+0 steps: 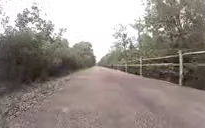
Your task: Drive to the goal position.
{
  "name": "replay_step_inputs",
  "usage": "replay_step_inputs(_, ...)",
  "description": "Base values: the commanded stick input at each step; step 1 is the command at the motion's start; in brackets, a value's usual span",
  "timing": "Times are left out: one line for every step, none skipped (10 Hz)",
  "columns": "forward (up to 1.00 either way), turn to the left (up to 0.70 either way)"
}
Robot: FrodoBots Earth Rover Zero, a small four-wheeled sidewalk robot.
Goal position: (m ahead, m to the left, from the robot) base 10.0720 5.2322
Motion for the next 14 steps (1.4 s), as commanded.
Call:
replay_step_inputs(0.7,0.02)
replay_step_inputs(0.7,0.01)
replay_step_inputs(0.7,0.0)
replay_step_inputs(0.7,0.0)
replay_step_inputs(0.7,0.0)
replay_step_inputs(0.7,0.0)
replay_step_inputs(0.7,0.0)
replay_step_inputs(0.7,0.0)
replay_step_inputs(0.7,-0.01)
replay_step_inputs(0.7,-0.02)
replay_step_inputs(0.7,-0.02)
replay_step_inputs(0.7,-0.02)
replay_step_inputs(0.7,-0.07)
replay_step_inputs(0.7,-0.13)
